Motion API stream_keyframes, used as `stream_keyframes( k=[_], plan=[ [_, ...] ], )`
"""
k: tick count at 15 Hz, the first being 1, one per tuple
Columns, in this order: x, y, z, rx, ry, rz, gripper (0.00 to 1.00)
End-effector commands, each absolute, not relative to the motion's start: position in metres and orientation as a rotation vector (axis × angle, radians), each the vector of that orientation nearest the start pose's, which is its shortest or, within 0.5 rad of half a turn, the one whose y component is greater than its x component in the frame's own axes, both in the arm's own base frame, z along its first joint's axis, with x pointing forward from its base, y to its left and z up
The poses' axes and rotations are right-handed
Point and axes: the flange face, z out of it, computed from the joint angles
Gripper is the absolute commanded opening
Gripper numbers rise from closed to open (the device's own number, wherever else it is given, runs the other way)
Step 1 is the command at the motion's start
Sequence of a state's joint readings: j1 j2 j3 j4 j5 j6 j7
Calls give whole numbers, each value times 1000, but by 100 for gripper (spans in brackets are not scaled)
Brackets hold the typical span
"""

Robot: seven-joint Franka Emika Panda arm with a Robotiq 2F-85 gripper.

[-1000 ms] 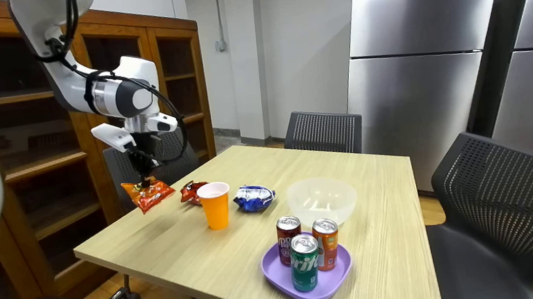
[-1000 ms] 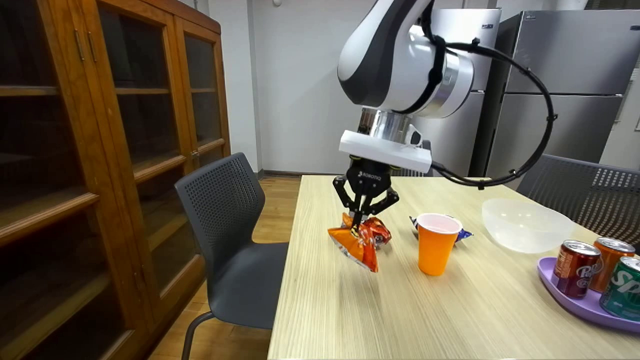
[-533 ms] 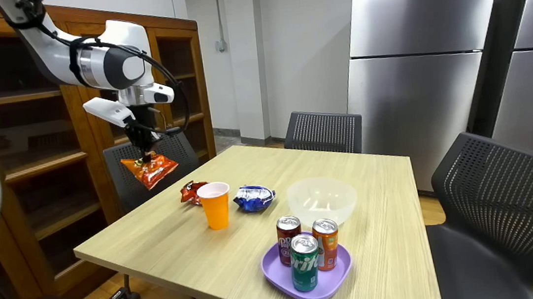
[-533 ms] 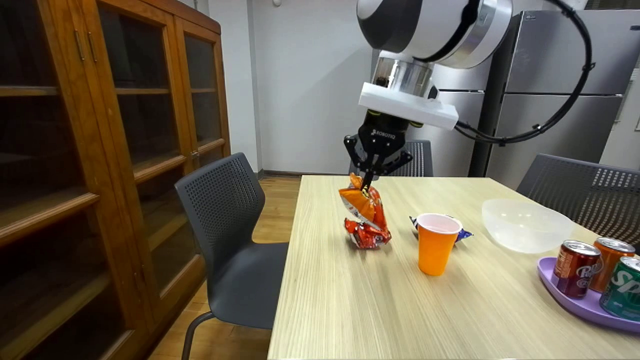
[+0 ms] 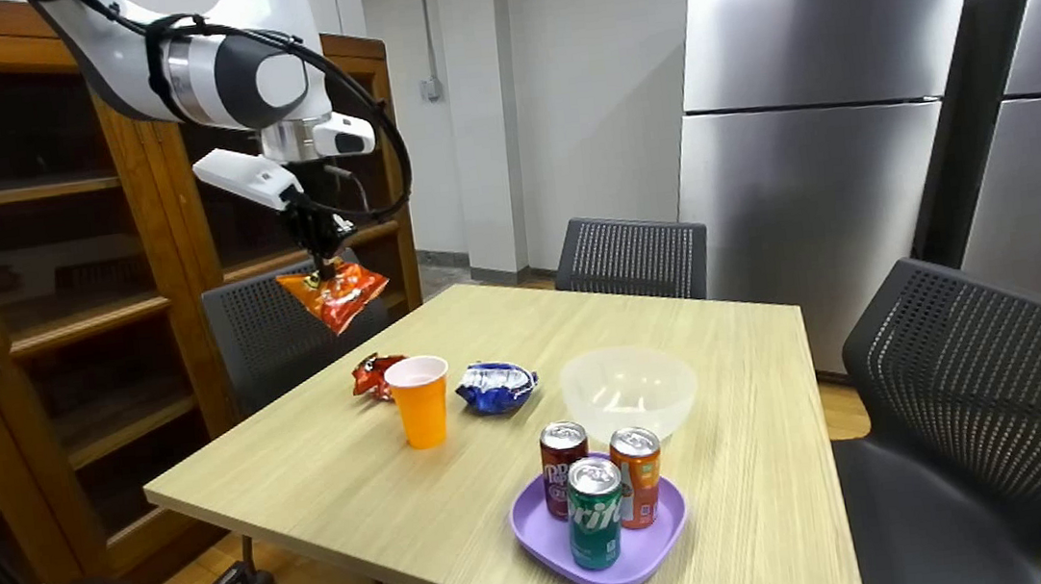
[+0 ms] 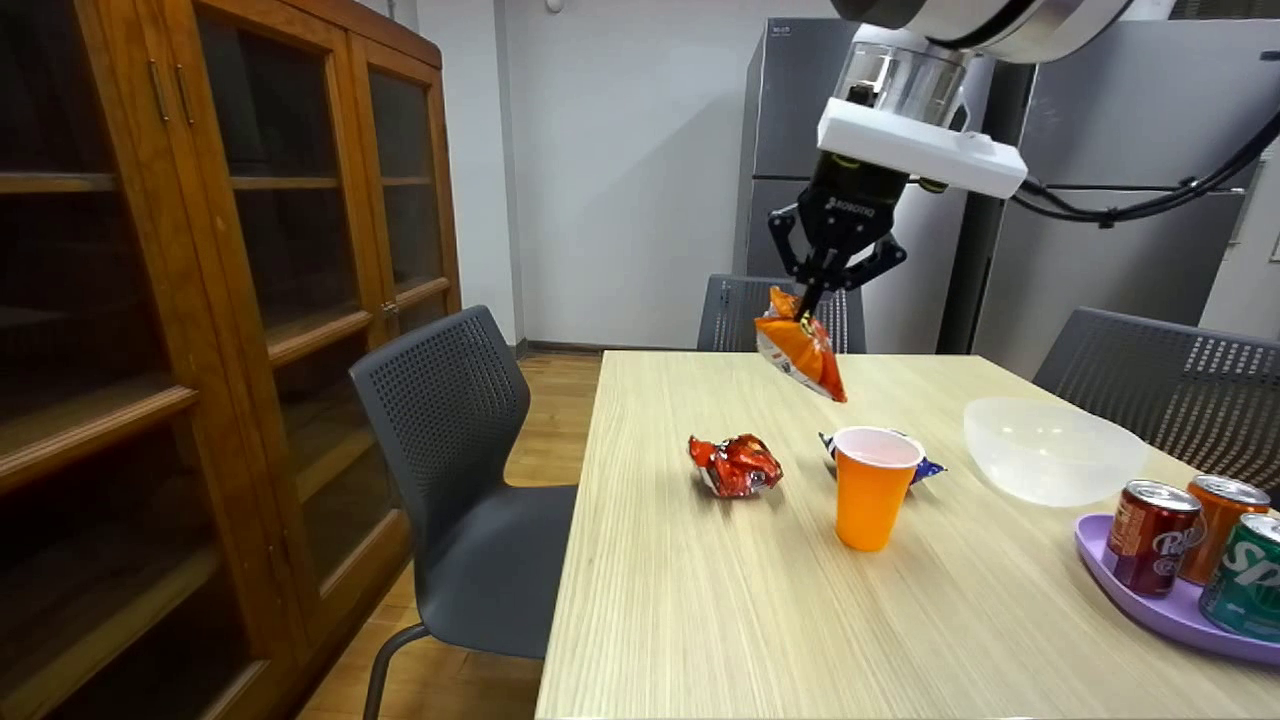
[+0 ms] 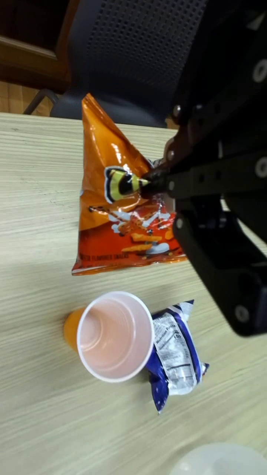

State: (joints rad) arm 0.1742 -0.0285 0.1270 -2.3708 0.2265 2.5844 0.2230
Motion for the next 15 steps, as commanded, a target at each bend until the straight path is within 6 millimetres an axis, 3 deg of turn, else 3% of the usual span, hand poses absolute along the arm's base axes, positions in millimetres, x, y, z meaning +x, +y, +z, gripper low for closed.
stream_keyframes(
  k=[1, 6, 15],
  plan=[
    [488, 107, 379, -2932, 165, -354, 0],
    [496, 47, 386, -2934, 253, -400, 0],
    [509, -61, 381, -2942, 436, -435, 0]
  ],
)
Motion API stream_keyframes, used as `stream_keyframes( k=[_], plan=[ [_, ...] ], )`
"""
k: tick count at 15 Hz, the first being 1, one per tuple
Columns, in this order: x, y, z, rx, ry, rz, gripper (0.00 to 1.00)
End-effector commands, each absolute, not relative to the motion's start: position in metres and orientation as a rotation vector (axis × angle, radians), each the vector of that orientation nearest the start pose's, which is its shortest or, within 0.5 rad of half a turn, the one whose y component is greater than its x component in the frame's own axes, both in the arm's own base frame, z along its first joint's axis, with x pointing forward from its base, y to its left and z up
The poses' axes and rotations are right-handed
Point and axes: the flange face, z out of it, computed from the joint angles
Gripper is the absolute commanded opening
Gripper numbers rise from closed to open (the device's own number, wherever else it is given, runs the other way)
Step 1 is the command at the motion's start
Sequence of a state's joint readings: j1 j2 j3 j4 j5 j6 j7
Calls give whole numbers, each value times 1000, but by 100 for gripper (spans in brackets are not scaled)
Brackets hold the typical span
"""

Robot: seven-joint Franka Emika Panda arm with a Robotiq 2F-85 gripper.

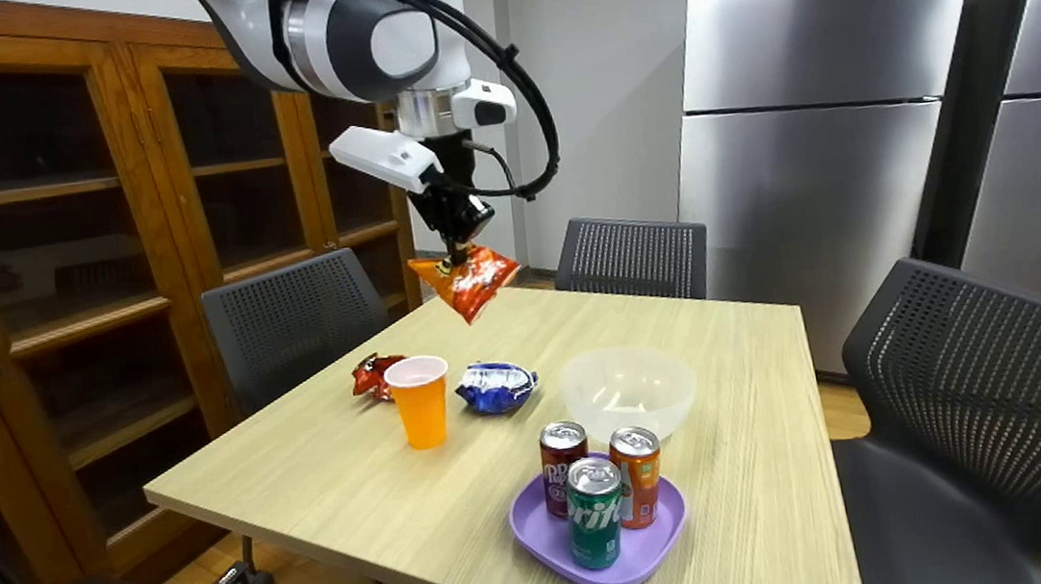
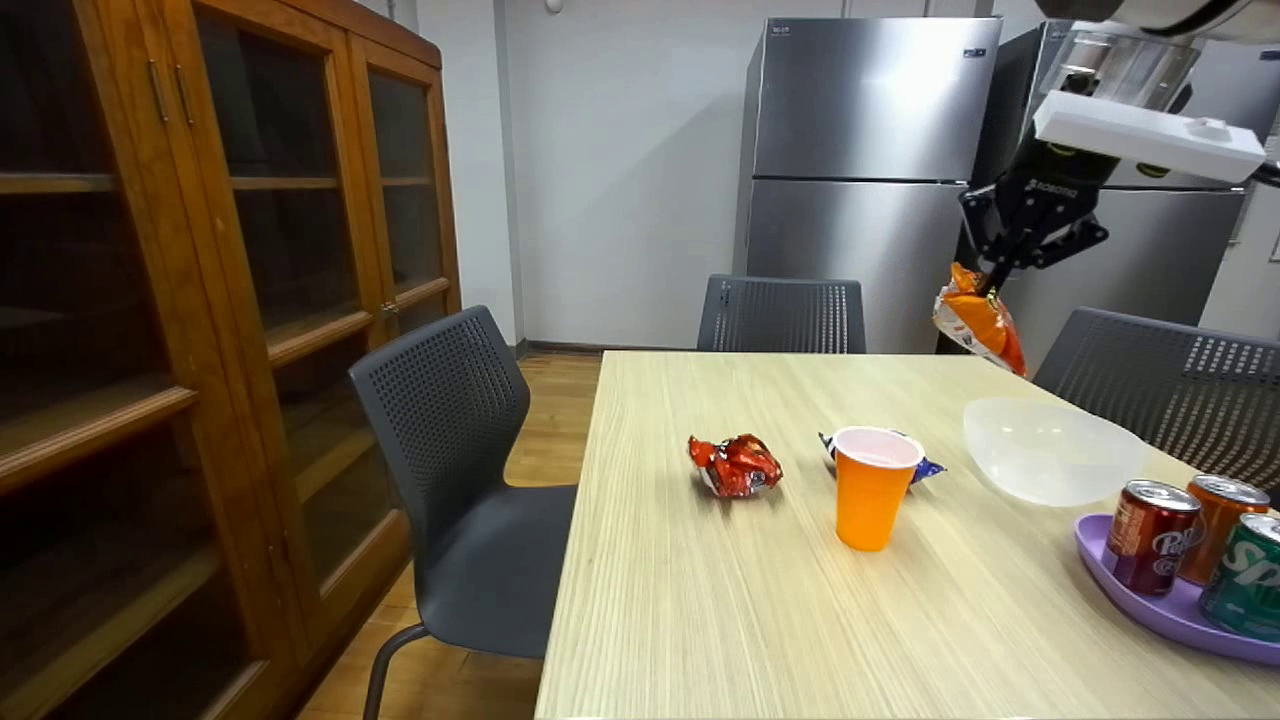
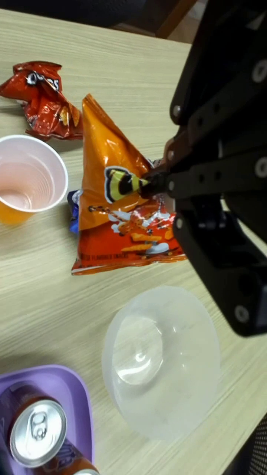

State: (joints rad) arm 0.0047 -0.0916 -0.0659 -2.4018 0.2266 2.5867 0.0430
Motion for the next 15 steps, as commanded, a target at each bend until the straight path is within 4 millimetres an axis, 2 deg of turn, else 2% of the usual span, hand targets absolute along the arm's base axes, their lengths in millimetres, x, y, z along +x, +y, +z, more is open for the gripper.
stream_keyframes(
  k=[1, 7, 15],
  plan=[
    [510, -73, 380, -2943, 463, -435, 0],
    [521, -128, 369, -2953, 586, -421, 0],
    [552, -168, 348, -3006, 629, -347, 0]
  ],
)
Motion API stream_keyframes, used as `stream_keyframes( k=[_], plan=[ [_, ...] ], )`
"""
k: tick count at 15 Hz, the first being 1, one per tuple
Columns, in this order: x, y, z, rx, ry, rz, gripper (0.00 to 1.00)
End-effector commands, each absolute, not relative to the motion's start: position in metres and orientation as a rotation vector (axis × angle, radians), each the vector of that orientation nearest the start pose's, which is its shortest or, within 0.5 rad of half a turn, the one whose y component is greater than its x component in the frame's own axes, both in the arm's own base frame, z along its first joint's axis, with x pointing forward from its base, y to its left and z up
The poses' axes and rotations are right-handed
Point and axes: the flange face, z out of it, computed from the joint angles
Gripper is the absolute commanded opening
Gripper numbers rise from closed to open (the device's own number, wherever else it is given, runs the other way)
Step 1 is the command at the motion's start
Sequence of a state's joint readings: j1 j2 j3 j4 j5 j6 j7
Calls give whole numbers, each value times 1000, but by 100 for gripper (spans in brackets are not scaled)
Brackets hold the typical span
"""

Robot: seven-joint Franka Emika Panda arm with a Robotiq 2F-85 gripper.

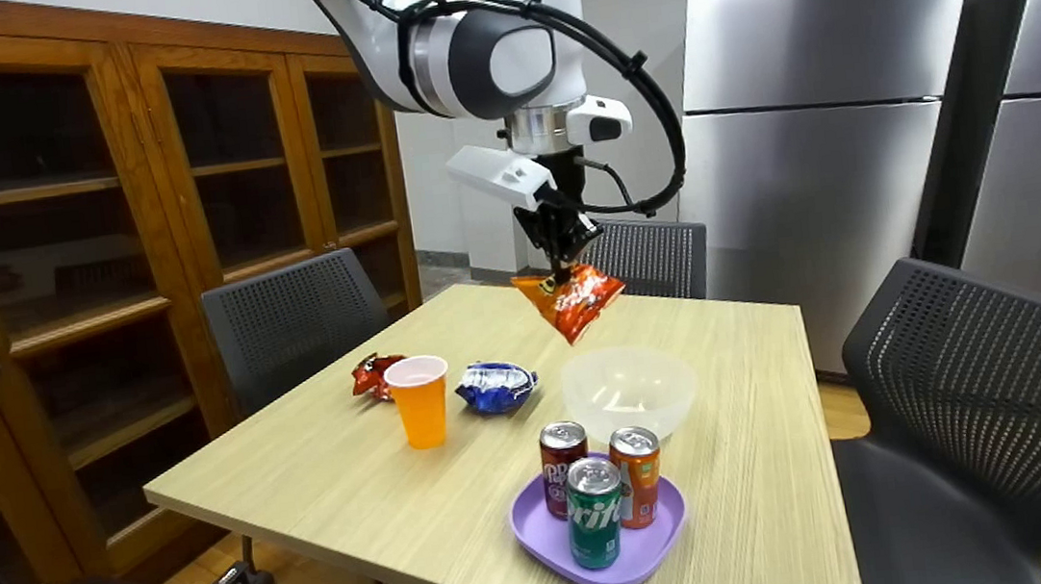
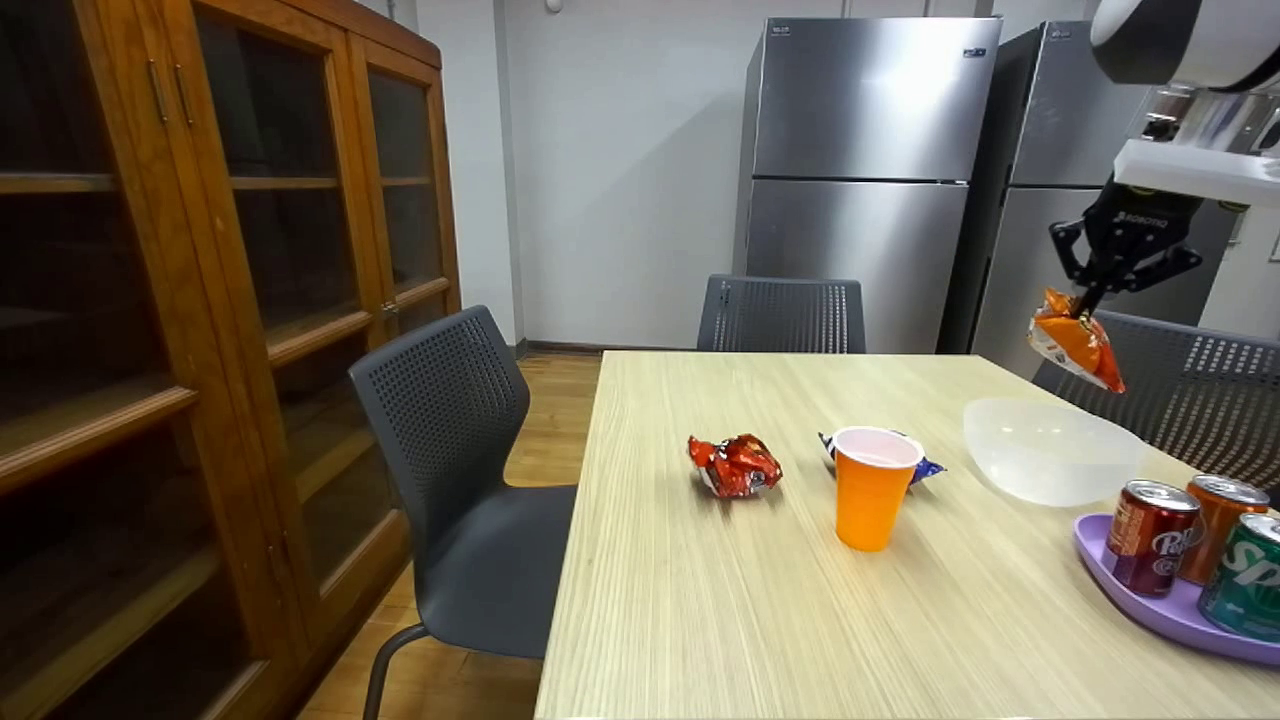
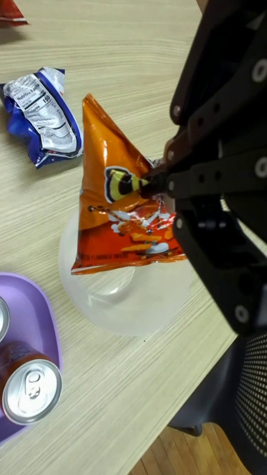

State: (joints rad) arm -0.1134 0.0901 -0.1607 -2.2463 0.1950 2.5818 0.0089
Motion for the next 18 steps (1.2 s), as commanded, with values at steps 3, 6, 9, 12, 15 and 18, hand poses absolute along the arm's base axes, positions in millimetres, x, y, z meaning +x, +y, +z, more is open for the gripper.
stream_keyframes(
  k=[3, 6, 9, 12, 15, 18],
  plan=[
    [564, -179, 334, -3024, 635, -305, 0],
    [577, -190, 318, -3025, 652, -255, 0],
    [589, -203, 302, -3029, 678, -219, 0],
    [602, -216, 287, -3026, 703, -193, 0],
    [616, -227, 270, -3037, 714, -160, 0],
    [628, -231, 256, -3049, 714, -123, 0]
  ],
)
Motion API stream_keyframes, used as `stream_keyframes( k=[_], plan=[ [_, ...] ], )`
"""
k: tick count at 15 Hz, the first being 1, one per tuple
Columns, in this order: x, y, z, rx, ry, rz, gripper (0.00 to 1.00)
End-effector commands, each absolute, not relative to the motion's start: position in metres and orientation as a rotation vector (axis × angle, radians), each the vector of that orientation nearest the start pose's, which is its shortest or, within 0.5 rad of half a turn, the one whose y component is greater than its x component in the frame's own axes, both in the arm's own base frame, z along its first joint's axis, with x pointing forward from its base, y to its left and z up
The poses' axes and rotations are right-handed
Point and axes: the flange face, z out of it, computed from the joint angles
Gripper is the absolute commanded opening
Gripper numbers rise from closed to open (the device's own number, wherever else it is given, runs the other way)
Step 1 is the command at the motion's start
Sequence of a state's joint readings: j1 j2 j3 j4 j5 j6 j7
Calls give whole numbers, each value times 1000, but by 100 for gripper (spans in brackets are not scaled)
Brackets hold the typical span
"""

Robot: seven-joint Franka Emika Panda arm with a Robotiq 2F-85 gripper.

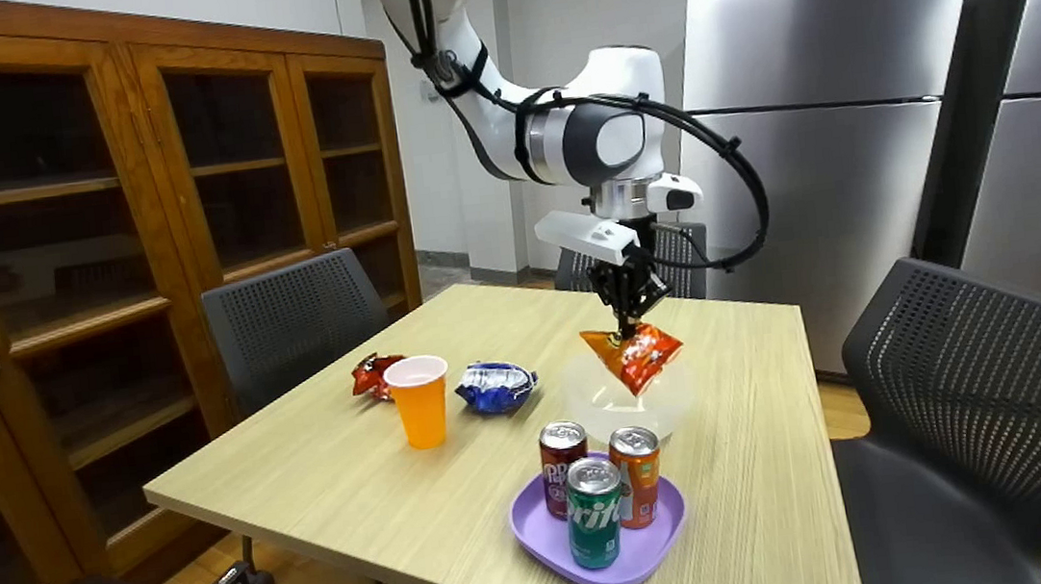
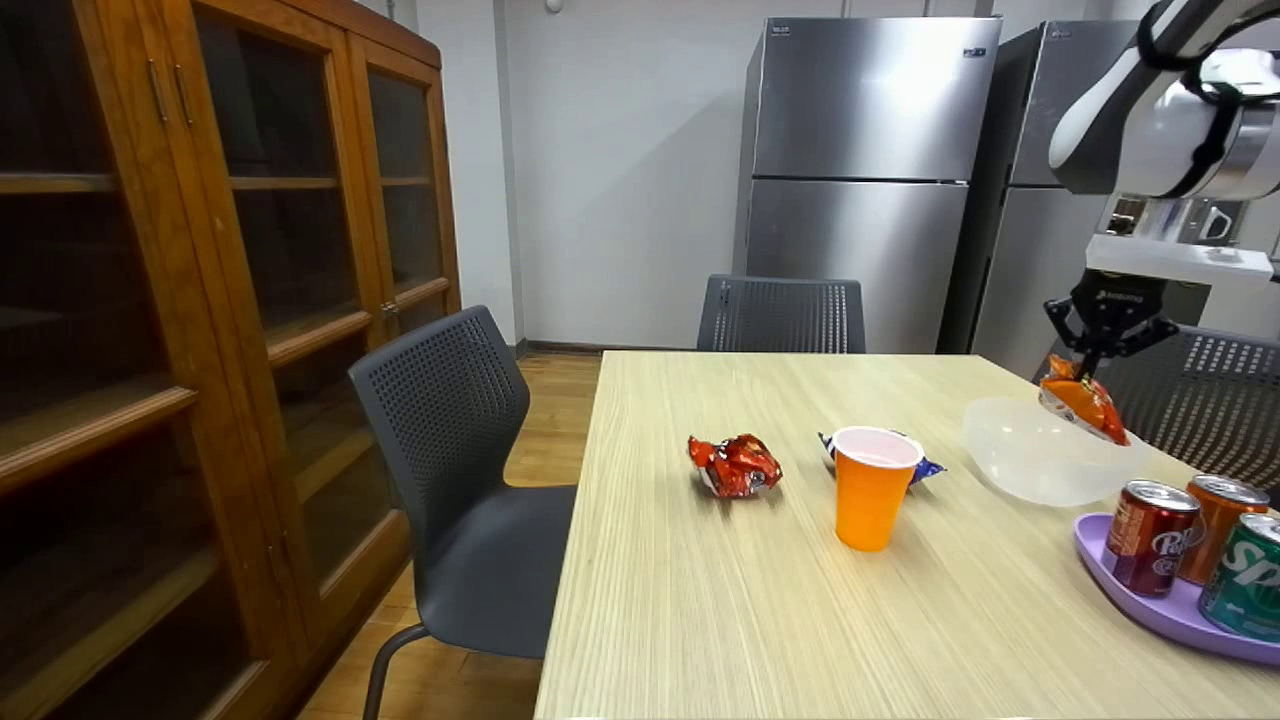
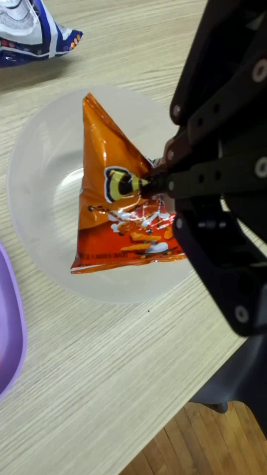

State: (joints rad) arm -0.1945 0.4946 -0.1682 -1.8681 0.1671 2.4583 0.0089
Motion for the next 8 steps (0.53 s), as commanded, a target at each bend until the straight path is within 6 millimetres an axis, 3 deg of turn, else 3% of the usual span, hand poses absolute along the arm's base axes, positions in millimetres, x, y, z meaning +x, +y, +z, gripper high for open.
stream_keyframes(
  k=[1, 8],
  plan=[
    [632, -232, 251, -3051, 712, -112, 0],
    [645, -239, 221, -3055, 716, -38, 0]
  ],
)
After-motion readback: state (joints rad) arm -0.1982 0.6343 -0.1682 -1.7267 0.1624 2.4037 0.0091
